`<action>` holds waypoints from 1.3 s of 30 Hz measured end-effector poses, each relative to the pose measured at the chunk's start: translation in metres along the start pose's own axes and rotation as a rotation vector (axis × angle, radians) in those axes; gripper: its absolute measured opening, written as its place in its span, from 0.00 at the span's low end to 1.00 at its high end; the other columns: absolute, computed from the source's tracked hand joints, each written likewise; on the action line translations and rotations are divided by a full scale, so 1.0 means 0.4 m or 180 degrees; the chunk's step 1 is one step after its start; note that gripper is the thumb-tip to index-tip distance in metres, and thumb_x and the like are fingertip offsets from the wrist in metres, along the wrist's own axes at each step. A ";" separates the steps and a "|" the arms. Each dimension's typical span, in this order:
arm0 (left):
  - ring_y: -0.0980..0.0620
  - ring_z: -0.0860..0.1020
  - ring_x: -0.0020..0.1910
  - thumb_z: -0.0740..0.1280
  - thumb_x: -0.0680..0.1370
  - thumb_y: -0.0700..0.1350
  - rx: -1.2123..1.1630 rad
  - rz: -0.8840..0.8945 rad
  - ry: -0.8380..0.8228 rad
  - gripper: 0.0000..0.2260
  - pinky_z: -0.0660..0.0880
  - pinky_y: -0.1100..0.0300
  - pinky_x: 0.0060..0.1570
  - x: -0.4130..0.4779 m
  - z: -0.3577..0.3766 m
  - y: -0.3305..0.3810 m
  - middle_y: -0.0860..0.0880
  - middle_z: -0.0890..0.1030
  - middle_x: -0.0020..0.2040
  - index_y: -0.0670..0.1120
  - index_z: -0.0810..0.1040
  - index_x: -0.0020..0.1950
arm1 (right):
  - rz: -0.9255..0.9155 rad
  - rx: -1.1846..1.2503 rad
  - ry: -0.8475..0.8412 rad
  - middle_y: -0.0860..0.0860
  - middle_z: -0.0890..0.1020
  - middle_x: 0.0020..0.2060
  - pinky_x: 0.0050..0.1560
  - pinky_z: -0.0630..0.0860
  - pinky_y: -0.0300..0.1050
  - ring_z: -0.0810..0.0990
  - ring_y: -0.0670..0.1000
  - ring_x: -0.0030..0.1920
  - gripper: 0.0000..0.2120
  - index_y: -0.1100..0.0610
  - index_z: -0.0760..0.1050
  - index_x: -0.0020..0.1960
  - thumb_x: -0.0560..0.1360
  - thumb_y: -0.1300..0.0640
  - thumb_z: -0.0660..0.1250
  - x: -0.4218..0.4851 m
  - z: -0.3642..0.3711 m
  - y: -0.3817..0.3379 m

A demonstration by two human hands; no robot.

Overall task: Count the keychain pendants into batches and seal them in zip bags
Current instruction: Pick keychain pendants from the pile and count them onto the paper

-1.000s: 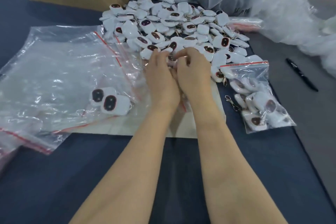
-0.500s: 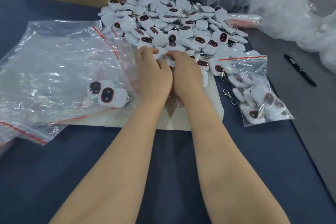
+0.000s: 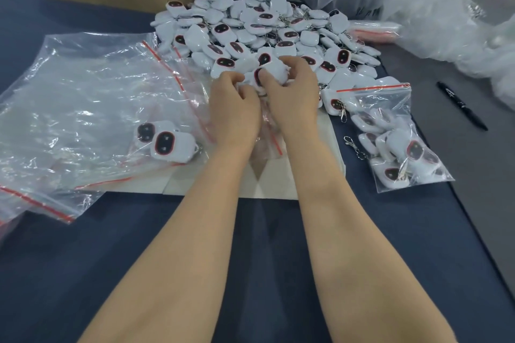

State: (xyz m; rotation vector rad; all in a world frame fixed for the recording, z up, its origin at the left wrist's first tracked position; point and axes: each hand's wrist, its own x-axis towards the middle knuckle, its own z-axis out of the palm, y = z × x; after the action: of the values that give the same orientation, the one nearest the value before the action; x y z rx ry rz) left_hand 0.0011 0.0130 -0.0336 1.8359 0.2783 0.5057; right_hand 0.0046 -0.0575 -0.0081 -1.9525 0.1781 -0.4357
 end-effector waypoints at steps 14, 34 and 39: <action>0.62 0.76 0.48 0.61 0.79 0.37 -0.1086 -0.0119 0.0132 0.11 0.72 0.72 0.52 0.012 -0.010 0.017 0.53 0.78 0.49 0.44 0.77 0.59 | -0.0331 -0.0264 -0.0391 0.50 0.74 0.41 0.51 0.66 0.45 0.70 0.52 0.46 0.09 0.54 0.73 0.40 0.77 0.51 0.66 -0.003 0.029 0.030; 0.52 0.78 0.50 0.60 0.78 0.36 -0.0565 -0.0075 -0.0076 0.11 0.74 0.62 0.54 0.011 0.004 0.010 0.51 0.80 0.46 0.43 0.80 0.52 | 0.0285 0.1419 -0.0451 0.46 0.75 0.32 0.42 0.71 0.49 0.72 0.48 0.36 0.13 0.51 0.70 0.35 0.76 0.59 0.68 0.009 0.023 0.060; 0.53 0.78 0.50 0.60 0.77 0.37 -0.0520 -0.0108 -0.0041 0.10 0.73 0.62 0.53 0.008 0.004 0.013 0.52 0.80 0.46 0.44 0.80 0.50 | 0.0398 0.1627 -0.0515 0.46 0.76 0.31 0.39 0.71 0.45 0.73 0.47 0.34 0.12 0.52 0.71 0.36 0.75 0.60 0.69 0.006 0.018 0.057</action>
State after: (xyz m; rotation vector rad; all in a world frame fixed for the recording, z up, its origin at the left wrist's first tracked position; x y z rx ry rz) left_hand 0.0042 0.0114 -0.0283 1.6728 0.2515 0.4789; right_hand 0.0114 -0.0615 -0.0308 -1.4560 0.0734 -0.2113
